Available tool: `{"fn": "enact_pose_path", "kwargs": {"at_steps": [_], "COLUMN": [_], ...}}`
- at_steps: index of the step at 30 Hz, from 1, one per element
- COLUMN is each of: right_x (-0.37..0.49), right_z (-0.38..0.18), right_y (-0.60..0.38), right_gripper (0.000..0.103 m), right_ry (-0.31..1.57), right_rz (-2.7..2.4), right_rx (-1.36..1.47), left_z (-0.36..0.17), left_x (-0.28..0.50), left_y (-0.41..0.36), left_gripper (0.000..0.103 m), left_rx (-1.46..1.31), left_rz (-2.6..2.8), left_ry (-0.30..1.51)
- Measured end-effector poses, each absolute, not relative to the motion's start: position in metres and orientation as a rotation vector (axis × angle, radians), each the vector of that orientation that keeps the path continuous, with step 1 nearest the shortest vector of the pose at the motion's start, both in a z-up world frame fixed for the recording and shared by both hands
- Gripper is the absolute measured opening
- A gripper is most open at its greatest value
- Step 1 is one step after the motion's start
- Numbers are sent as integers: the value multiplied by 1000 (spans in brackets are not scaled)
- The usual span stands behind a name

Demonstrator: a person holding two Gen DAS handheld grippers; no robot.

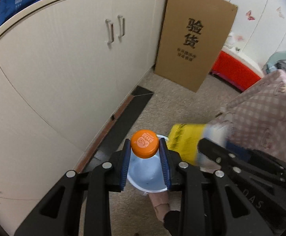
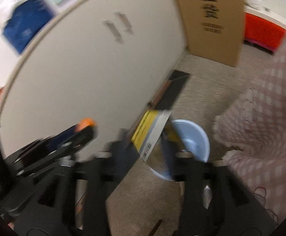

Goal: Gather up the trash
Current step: 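Carry the box and bottle down to the light blue bin with both tools, then open both tools to drop the box and bottle into the bin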

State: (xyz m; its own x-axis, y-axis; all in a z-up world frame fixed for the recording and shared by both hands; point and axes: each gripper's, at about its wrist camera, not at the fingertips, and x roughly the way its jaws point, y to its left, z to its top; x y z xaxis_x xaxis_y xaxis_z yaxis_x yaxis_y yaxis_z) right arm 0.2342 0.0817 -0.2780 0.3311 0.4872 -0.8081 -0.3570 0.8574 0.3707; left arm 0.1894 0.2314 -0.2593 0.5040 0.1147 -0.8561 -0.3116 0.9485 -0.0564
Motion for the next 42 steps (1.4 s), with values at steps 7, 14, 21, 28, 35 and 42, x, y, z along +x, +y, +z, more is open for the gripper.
{"fn": "enact_pose_path", "kwargs": {"at_steps": [7,14,21,28,35,42], "right_x": [232,221,224,221,219,220], "right_z": [-301,-292,-295,-290,-290,-290], "right_y": [59,30,3,5,5,4], "right_gripper": [59,68,69,70,70,71], "right_ry": [1144,1019,1013,986,973,973], "right_rz": [482,361,287,308,319,340], "right_rx": [170,226,317,322,322,331], "left_z": [-282,-291,-288,-291,-292,-288], "left_x": [200,204,211,223,222,207], "left_y": [227,206,194,188,188,191], "left_gripper": [28,29,29,30,68,72], "left_rx": [-220,-192,-165,-159,-166,-148], "left_rz": [239,214,208,191,226,271], "left_ry": [1063,1094,1095,1104,1108,1101]}}
